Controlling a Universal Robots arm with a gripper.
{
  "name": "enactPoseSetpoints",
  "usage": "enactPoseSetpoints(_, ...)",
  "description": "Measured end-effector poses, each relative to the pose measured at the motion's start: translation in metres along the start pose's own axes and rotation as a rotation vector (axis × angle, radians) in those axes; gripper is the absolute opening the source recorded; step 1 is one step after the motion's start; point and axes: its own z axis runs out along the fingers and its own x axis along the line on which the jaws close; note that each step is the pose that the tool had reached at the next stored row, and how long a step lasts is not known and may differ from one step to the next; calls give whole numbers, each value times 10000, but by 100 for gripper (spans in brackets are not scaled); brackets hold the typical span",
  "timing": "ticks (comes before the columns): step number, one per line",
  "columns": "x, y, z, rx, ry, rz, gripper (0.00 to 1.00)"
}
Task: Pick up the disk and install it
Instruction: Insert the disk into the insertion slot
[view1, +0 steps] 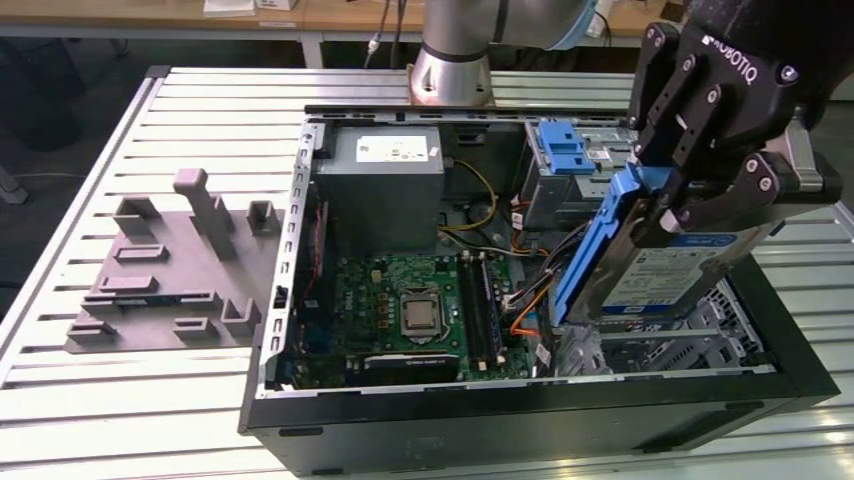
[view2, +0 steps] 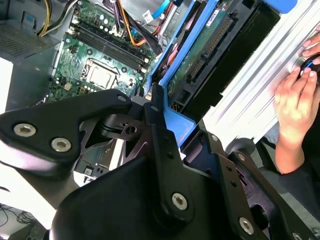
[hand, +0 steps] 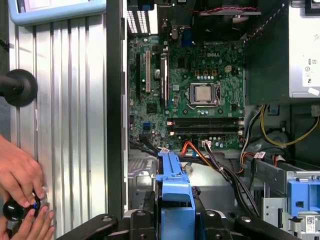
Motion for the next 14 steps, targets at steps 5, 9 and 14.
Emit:
enactPoseSetpoints(5, -2, -53, 6, 0, 1, 0, 36)
enactPoseSetpoints(9, -3, -91, 14, 0, 0, 1, 36)
enactPoseSetpoints(14, -4, -126, 21, 0, 0, 0, 36)
